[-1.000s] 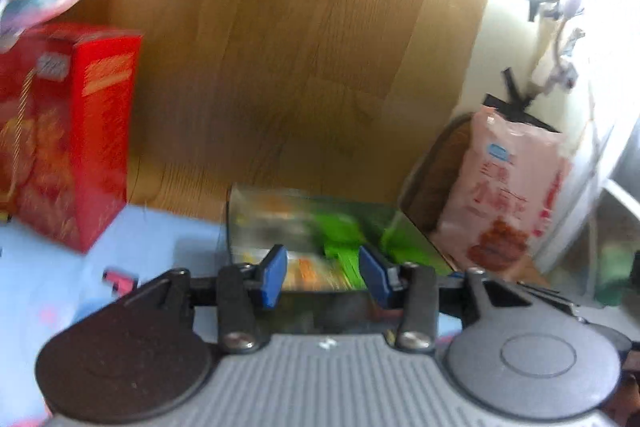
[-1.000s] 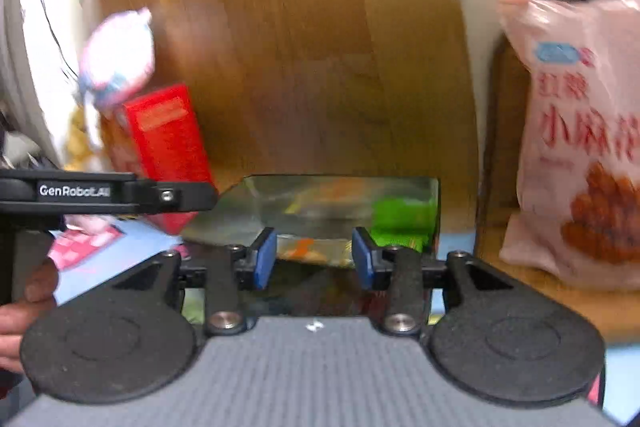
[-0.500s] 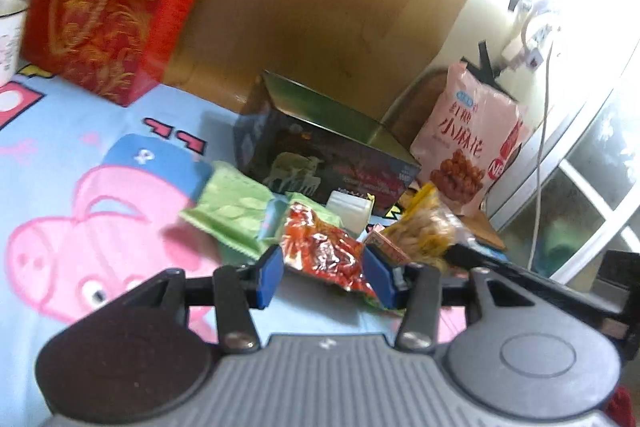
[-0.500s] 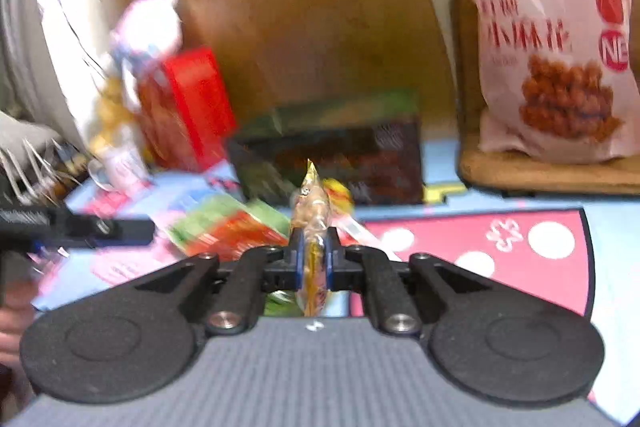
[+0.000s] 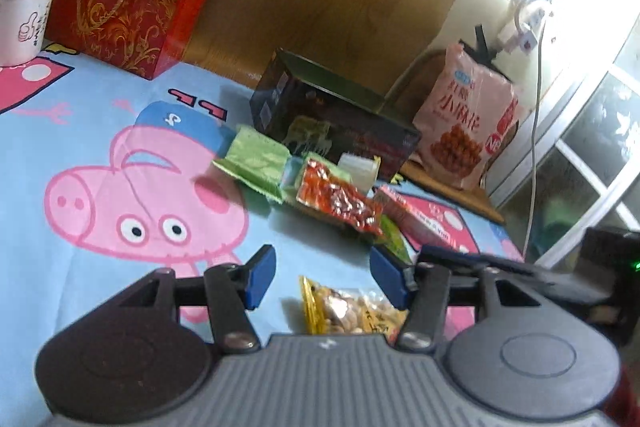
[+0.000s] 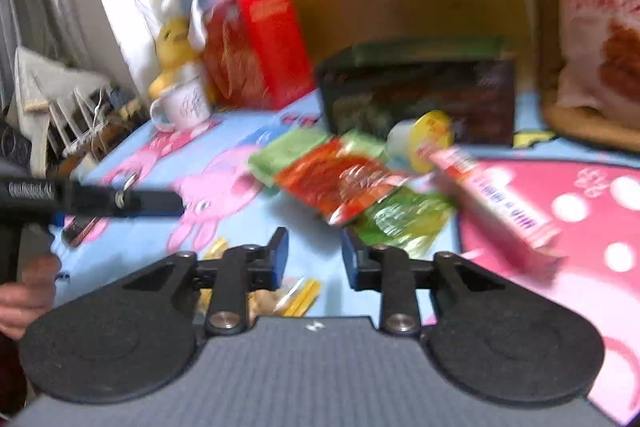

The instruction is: Organize snacks

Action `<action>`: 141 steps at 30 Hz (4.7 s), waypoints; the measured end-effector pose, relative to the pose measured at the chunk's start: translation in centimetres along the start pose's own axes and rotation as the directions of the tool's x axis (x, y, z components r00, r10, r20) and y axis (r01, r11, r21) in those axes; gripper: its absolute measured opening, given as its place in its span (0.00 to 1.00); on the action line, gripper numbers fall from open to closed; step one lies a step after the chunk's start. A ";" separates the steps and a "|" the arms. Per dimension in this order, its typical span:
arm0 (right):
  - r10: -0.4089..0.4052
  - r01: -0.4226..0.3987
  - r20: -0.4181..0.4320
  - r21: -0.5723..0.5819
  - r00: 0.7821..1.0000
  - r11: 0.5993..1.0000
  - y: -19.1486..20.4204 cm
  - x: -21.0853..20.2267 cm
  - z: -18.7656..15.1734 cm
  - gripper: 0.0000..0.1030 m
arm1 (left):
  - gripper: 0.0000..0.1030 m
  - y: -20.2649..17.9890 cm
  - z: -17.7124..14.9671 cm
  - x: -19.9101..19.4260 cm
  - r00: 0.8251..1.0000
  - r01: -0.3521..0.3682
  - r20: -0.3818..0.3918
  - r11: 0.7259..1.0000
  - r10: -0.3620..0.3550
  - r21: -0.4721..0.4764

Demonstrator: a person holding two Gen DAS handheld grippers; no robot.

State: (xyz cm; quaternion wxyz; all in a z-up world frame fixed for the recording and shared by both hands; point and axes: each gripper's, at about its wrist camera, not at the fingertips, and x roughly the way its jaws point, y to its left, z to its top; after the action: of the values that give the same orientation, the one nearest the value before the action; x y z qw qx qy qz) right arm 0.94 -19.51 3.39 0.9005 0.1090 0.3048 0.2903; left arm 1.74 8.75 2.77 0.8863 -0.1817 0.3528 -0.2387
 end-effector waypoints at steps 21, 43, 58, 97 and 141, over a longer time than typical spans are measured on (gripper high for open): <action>-0.024 0.027 0.013 -0.333 1.000 0.943 4.2 0.2 -1.6 0.28 | 0.40 -4.0 0.9 0.8 0.997 0.040 -0.064 0.991 -0.032 0.125; -0.211 0.233 0.205 -0.088 0.956 0.969 -7.6 5.8 10.8 0.36 | 0.52 -5.1 14.3 13.7 0.988 -0.143 0.090 0.973 0.128 0.182; -0.272 0.255 -0.044 -0.232 0.961 0.939 -7.7 0.7 1.2 0.25 | 0.54 -4.0 5.2 9.1 0.996 0.018 -0.084 0.989 -0.005 0.150; -0.179 0.179 0.025 -0.231 0.984 0.956 0.7 -4.9 -7.1 0.19 | 0.46 -3.7 -1.9 3.6 0.986 0.063 -0.163 0.982 -0.034 0.179; -0.214 0.258 0.216 -0.202 0.953 0.945 -7.4 6.3 10.4 0.26 | 0.59 -5.3 15.9 15.1 0.983 -0.175 0.088 0.959 0.159 0.224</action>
State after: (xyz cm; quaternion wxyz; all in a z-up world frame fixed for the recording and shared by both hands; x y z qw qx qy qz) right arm 14.77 -21.95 5.80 0.9604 -0.0052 0.1925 0.2014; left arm 21.09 -1.44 8.10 0.9300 -0.0550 0.3058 -0.1962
